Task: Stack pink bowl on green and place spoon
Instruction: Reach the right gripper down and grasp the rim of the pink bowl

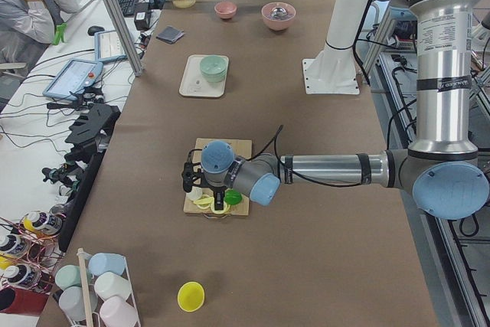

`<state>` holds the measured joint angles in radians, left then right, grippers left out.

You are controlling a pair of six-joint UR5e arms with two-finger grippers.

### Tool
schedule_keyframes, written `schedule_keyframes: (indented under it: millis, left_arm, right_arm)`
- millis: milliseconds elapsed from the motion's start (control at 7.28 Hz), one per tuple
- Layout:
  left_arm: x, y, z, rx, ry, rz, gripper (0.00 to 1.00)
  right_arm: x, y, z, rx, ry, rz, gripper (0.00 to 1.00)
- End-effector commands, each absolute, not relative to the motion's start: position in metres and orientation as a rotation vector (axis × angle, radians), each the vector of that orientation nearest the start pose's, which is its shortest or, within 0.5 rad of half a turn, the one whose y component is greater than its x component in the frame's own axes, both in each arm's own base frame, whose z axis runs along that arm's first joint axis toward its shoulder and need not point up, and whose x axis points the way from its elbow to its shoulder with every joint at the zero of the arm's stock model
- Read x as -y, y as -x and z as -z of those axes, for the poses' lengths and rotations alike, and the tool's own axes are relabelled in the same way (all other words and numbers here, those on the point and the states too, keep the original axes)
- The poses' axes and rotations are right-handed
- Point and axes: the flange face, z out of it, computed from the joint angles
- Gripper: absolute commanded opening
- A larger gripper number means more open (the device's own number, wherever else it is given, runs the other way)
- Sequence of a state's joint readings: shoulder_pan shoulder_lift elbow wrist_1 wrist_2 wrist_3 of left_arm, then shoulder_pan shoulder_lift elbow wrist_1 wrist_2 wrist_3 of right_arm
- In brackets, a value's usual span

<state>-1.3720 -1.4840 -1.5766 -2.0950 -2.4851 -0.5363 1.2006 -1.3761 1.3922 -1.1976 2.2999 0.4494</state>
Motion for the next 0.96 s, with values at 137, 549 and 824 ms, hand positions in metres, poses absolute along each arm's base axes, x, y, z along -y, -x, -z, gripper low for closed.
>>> schedule_keyframes:
  millis: [137, 549, 824]
  left_arm:
    - [0.471, -0.042, -0.625, -1.003, -0.054, 0.104, 0.98]
    - [0.471, -0.045, -0.624, -1.003, -0.047, 0.107, 0.98]
    - [0.481, -0.058, -0.608, -1.014, -0.012, 0.167, 0.98]
  right_arm:
    - [0.571, 0.185, -0.623, 0.773, -0.032, 0.076, 0.86]
    - [0.58, 0.195, -0.607, 0.79, -0.044, 0.092, 0.0]
    - [0.587, 0.199, -0.585, 0.816, -0.049, 0.056, 0.0]
